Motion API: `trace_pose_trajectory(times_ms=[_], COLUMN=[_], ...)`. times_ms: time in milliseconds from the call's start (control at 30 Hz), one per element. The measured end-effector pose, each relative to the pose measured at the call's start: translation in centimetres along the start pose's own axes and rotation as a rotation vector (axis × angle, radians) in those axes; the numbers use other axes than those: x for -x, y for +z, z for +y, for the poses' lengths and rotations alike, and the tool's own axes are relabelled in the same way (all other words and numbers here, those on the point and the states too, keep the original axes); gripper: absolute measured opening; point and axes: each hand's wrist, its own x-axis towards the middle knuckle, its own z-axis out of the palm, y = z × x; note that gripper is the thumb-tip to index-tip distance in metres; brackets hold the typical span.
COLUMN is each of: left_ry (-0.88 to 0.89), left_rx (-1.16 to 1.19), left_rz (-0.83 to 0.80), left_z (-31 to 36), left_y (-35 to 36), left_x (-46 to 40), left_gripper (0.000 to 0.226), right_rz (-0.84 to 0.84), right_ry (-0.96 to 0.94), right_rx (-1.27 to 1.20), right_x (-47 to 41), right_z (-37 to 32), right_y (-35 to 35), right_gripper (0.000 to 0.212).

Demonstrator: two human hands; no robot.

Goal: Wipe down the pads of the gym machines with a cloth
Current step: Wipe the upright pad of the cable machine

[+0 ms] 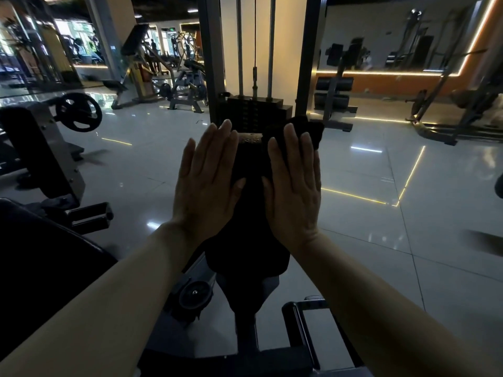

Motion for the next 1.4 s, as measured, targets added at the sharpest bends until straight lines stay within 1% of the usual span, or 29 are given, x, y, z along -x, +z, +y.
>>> trace_pose_trajectory(times_ms=[167,267,433,567,667,867,967,1133,1200,1300,1400], left_ry=[0.011,0.017,0.001,-0.003,-0.012,-0.029,-0.028,-0.024,-0.025,-0.026,-0.023], left_rx=[0.001,-0.007,0.002,0.005,-0.01,-0.024,-0.032,-0.025,-0.021,-0.019,-0.018], left_rz=[0.006,0.021,0.013,0.004,-0.009,-0.021,-0.004,0.014,0.01,0.001,-0.005], left_z=[-0.1,-0.1,0.0,0.0,0.1,0.3,0.3,0.3,0.3,0.2,0.2], left_y=[0.1,0.2,0.1,0.0,-0.2,-0.1,0.1,0.2,0.2,0.2,0.2], left_x=[0.1,0.2,0.1,0.1,0.1,0.1,0.1,0.0,0.0,0.0,0.1], left_gripper=[0.056,0.056,0.056,0.055,0.055,0.056,0.056,0.056,0.056,0.056,0.056], right_rz=[0.015,-0.023,-0.138,-0.147,-0.079,-0.018,0.028,0.066,0.063,0.05,-0.014], right_ry=[-0.001,-0.014,-0.056,-0.093,-0.09,-0.095,-0.036,0.165,0.176,0.143,0.131], right_rx=[-0.057,-0.046,0.011,0.007,-0.058,-0.217,-0.274,-0.379,-0.348,-0.255,-0.147], right_x=[4.7,8.8,15.0,12.9,8.8,0.3,-1.4,0.8,2.4,5.5,9.7], right_z=[0.0,0.1,0.4,1.0,1.3,1.6,1.6,0.6,0.5,0.3,-0.1], right_y=[0.6,1.0,1.3,1.0,0.7,-0.1,0.2,0.3,0.6,1.2,1.5], right_gripper=[0.056,0.056,0.056,0.054,0.054,0.059,0.064,0.067,0.067,0.065,0.062])
